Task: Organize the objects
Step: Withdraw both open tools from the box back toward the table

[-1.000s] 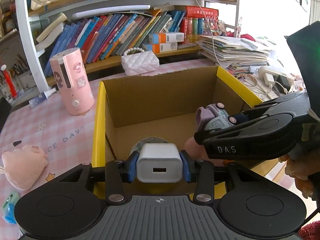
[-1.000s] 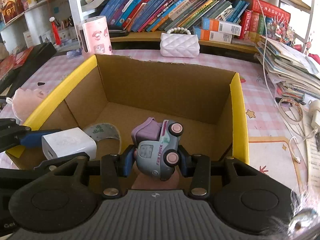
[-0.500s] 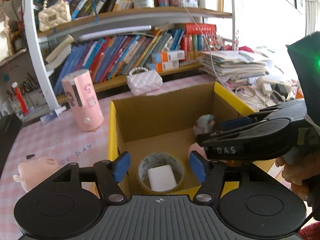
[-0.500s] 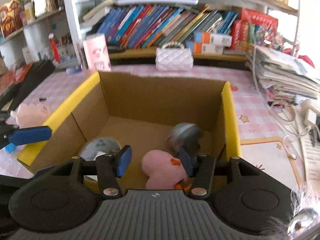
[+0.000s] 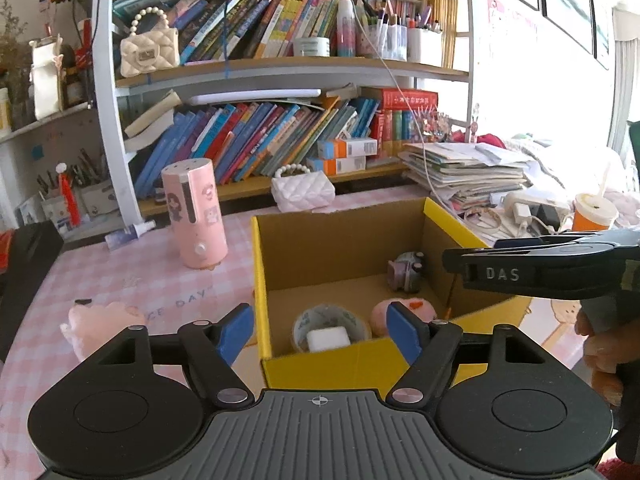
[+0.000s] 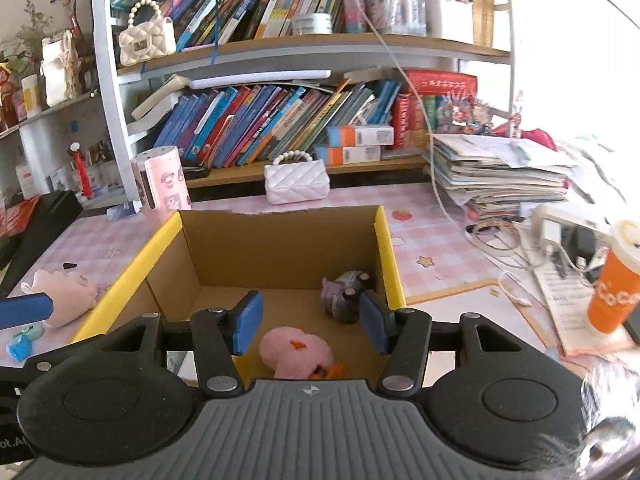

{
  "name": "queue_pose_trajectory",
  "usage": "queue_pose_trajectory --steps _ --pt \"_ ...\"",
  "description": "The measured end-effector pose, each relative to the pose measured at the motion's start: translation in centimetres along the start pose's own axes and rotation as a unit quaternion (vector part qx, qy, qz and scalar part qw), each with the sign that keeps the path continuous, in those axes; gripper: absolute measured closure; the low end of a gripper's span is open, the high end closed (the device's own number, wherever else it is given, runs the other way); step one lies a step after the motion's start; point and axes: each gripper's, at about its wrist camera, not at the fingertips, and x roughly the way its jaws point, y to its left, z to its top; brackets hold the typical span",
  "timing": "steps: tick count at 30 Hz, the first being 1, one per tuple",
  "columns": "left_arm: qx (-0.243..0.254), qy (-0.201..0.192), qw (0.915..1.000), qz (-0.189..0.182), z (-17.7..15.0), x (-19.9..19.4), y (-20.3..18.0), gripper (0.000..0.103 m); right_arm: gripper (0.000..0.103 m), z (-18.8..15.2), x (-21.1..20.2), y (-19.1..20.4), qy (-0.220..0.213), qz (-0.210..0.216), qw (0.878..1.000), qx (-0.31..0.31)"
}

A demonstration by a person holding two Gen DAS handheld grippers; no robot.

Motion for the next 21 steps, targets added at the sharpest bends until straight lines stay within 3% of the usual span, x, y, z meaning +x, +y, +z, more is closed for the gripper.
queue_pose_trajectory --steps 9,11,21 --pt "0.009 0.007 0.9998 -0.014 -2.5 -2.8 0.8 0.025 0.046 -3.1 -3.7 1.7 0.006 -0.034 0.999 0.009" --pt "0.008 0.015 0.9997 -0.017 -3.2 -3.4 1.0 0.021 0.046 -4.0 -4.4 2.2 0.017 -0.041 0.999 0.012" --pt "0.010 0.073 0.9970 -0.023 -7.4 -6.2 2.7 0.021 0.044 -8.9 -7.7 5.3 0.072 -0.054 0.996 0.020"
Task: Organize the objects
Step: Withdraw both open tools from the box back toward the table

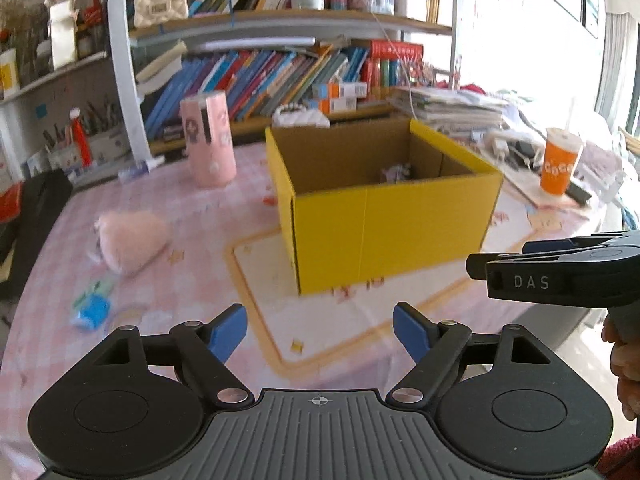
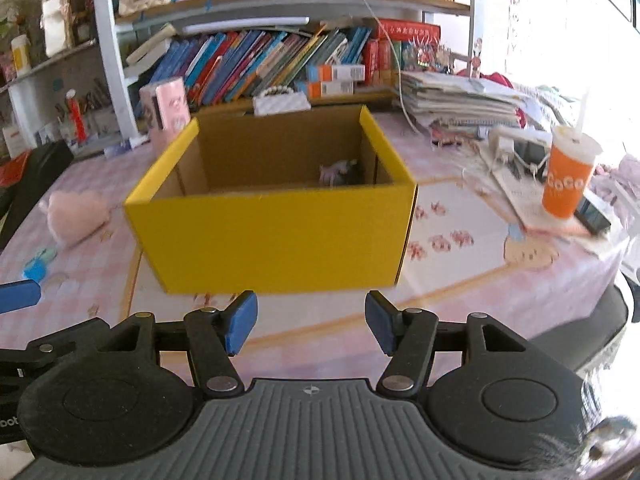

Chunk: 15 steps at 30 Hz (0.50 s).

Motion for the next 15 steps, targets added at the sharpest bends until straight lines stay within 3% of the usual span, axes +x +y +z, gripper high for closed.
queue_pose_trajectory --steps 15 --pt "-0.016 0.038 0.9990 0.018 -4.3 -3.6 3.1 0.020 0.041 -4.3 -2.4 5.0 0.038 0.039 0.998 -0.011"
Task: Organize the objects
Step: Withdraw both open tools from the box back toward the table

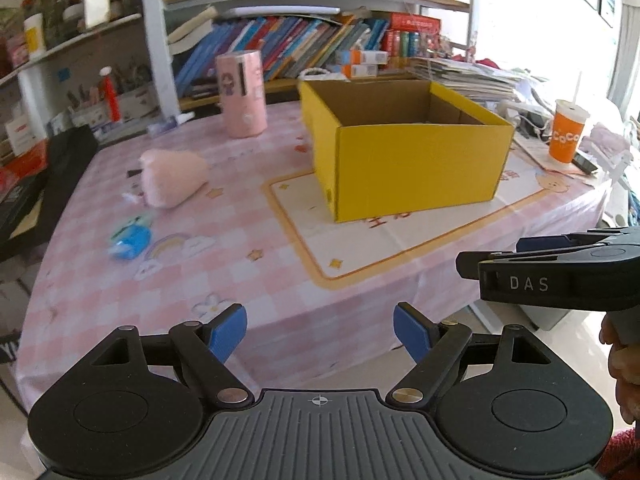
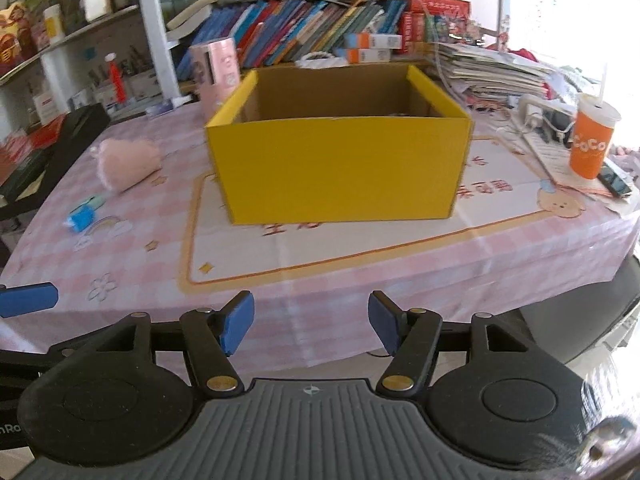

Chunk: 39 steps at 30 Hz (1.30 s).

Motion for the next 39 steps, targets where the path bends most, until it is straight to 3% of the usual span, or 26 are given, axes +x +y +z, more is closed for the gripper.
queue_pose_trajectory --steps 22,39 --pt "-0.071 -0.025 0.9939 0.081 -3.0 -5.2 7.1 0.020 0.036 -0.3 -1.0 9.7 -0.013 0.086 0.992 -0.089" --pt "-0.095 -0.032 0.9893 0.106 -3.8 -6.1 10.1 0.020 0.035 0.1 -0.7 13.8 -0.017 0.117 0.985 -0.124"
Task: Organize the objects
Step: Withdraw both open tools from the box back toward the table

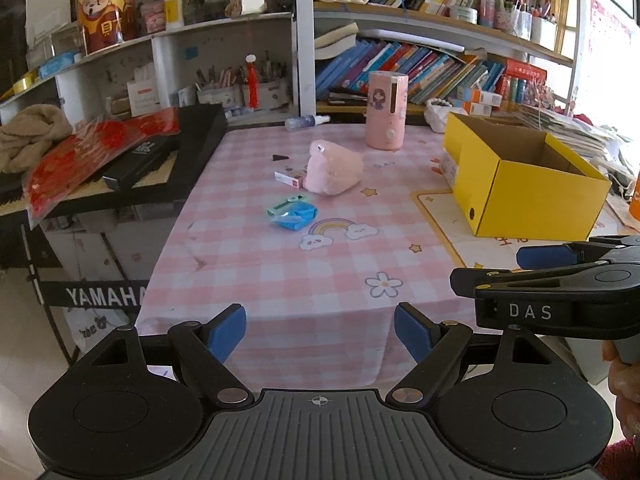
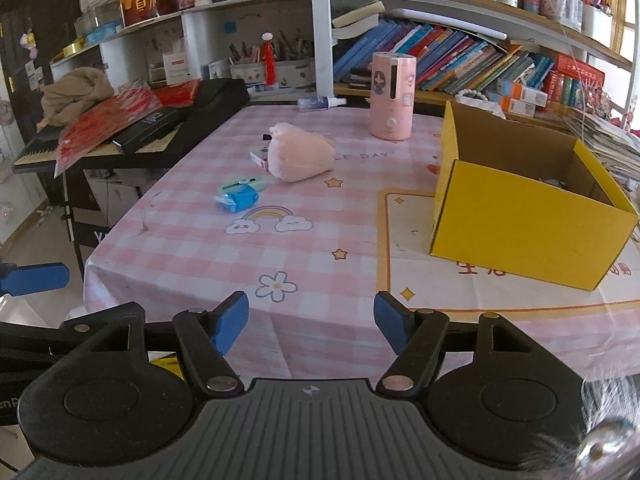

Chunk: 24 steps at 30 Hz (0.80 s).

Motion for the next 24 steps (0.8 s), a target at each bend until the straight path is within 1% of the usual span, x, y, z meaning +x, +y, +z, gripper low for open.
queue_pose_trajectory --steps 7,12,20,24 --pt "-0.007 0.012 0.9999 0.000 0.5 1.6 0.3 0.020 0.035 0.7 1.4 0.0 0.009 0.004 1.000 -0.004" --pt "-0.006 0.022 0.9997 0.009 1.4 3.6 0.6 0.020 0.035 1.7 3.6 -0.3 0.018 0.011 1.000 -0.004" --pt "-0.021 0.038 0.9987 0.027 3.8 7.5 1.5 0.020 0.035 4.8 8.2 -1.0 0.033 0.030 0.999 -0.013" --pt "-0.028 0.044 0.9980 0.035 5.4 9.6 1.7 0.020 0.035 6.8 10.5 -1.6 0.033 0.037 0.999 -0.015"
